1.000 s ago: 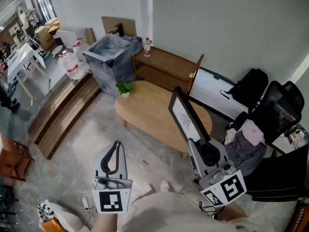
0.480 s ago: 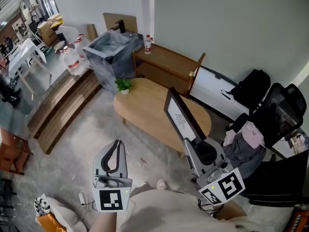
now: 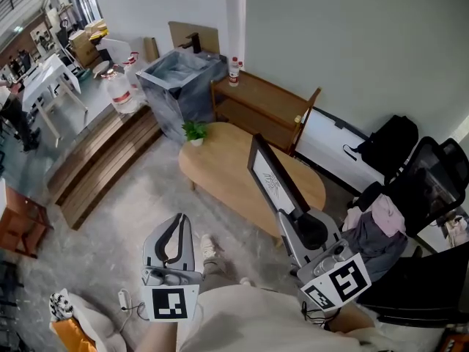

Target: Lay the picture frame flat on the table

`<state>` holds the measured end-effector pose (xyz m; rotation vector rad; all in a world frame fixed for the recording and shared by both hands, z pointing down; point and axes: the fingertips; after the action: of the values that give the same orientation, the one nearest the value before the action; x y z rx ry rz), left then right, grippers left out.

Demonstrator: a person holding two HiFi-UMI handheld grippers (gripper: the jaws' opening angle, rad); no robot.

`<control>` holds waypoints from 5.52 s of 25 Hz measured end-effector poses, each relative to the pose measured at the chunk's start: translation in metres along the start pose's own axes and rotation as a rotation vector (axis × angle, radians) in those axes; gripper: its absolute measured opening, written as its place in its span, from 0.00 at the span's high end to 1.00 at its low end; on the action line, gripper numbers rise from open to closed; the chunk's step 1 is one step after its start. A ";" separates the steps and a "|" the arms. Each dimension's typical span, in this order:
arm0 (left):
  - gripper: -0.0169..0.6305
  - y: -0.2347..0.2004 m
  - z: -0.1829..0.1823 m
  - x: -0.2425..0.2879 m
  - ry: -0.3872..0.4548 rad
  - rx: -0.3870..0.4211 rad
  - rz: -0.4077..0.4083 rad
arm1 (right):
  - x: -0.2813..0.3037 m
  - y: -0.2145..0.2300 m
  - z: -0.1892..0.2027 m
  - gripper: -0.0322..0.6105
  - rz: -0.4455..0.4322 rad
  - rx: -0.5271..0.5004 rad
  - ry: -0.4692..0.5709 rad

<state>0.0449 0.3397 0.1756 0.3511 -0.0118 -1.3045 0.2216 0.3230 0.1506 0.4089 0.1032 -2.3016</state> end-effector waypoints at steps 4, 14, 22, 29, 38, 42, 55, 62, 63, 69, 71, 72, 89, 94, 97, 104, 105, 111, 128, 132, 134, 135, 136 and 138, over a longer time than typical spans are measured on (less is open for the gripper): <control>0.95 -0.002 0.008 0.008 0.003 -0.007 -0.003 | 0.009 0.001 0.010 0.88 -0.011 0.007 -0.005; 0.95 -0.036 0.043 0.044 0.000 -0.027 0.002 | 0.056 0.008 0.049 0.88 -0.029 0.012 -0.050; 0.95 -0.089 0.078 0.096 -0.015 -0.041 0.013 | 0.127 0.029 0.085 0.88 0.000 0.012 -0.086; 0.95 -0.158 0.106 0.154 -0.029 -0.072 0.027 | 0.215 0.043 0.106 0.88 0.030 0.005 -0.104; 0.95 -0.248 0.146 0.235 -0.045 -0.085 0.085 | 0.333 0.058 0.140 0.88 0.068 -0.002 -0.128; 0.95 -0.277 0.161 0.266 -0.039 -0.074 0.125 | 0.374 0.064 0.155 0.88 0.087 -0.008 -0.132; 0.95 -0.292 0.187 0.314 -0.063 -0.118 0.129 | 0.417 0.099 0.175 0.88 0.116 0.022 -0.148; 0.95 -0.278 0.190 0.334 -0.081 -0.103 0.100 | 0.418 0.130 0.185 0.88 0.087 0.068 -0.163; 0.95 -0.275 0.190 0.338 -0.081 -0.112 0.099 | 0.417 0.135 0.186 0.88 0.087 0.080 -0.166; 0.95 -0.263 0.204 0.357 -0.099 -0.084 0.104 | 0.425 0.171 0.203 0.88 0.098 0.088 -0.190; 0.95 -0.260 0.205 0.367 -0.090 -0.071 0.111 | 0.430 0.178 0.212 0.88 0.091 0.049 -0.206; 0.95 -0.259 0.206 0.373 -0.086 -0.069 0.113 | 0.433 0.182 0.217 0.88 0.090 0.050 -0.213; 0.95 -0.250 0.341 0.422 -0.216 -0.130 0.068 | 0.450 0.212 0.395 0.88 0.094 0.229 -0.408; 0.95 -0.242 0.397 0.422 -0.279 -0.151 0.063 | 0.450 0.218 0.452 0.88 0.120 0.308 -0.448; 0.95 -0.241 0.427 0.425 -0.306 -0.158 0.061 | 0.450 0.224 0.488 0.88 0.153 0.380 -0.466; 0.95 -0.234 0.503 0.419 -0.389 -0.215 0.054 | 0.429 0.225 0.577 0.88 0.243 0.510 -0.544; 0.95 -0.233 0.514 0.418 -0.398 -0.224 0.053 | 0.426 0.225 0.591 0.88 0.251 0.524 -0.557; 0.95 -0.212 0.585 0.402 -0.481 -0.250 0.088 | 0.402 0.223 0.665 0.88 0.318 0.628 -0.644; 0.95 -0.160 0.723 0.372 -0.623 -0.311 0.121 | 0.331 0.210 0.820 0.88 0.407 0.818 -0.821; 0.95 -0.151 0.739 0.364 -0.645 -0.327 0.131 | 0.312 0.208 0.839 0.88 0.467 0.922 -0.809; 0.95 -0.146 0.745 0.361 -0.658 -0.334 0.133 | 0.301 0.209 0.847 0.87 0.473 0.898 -0.835; 0.95 -0.144 0.748 0.359 -0.664 -0.337 0.134 | 0.296 0.211 0.852 0.87 0.471 0.871 -0.856; 0.95 -0.142 0.752 0.358 -0.669 -0.340 0.135 | 0.291 0.213 0.857 0.86 0.466 0.839 -0.877; 0.95 -0.139 0.759 0.355 -0.679 -0.342 0.137 | 0.283 0.216 0.865 0.85 0.452 0.778 -0.909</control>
<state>-0.1452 -0.2134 0.7920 -0.3873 -0.3737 -1.2098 -0.0294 -0.1953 0.8879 -0.2573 -1.2183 -1.7881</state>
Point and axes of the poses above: the fingertips, and each gripper's own axes: x forward along the fingers, y to its right, z out of its underside, and after that the axes turned 15 degrees about y, right-handed
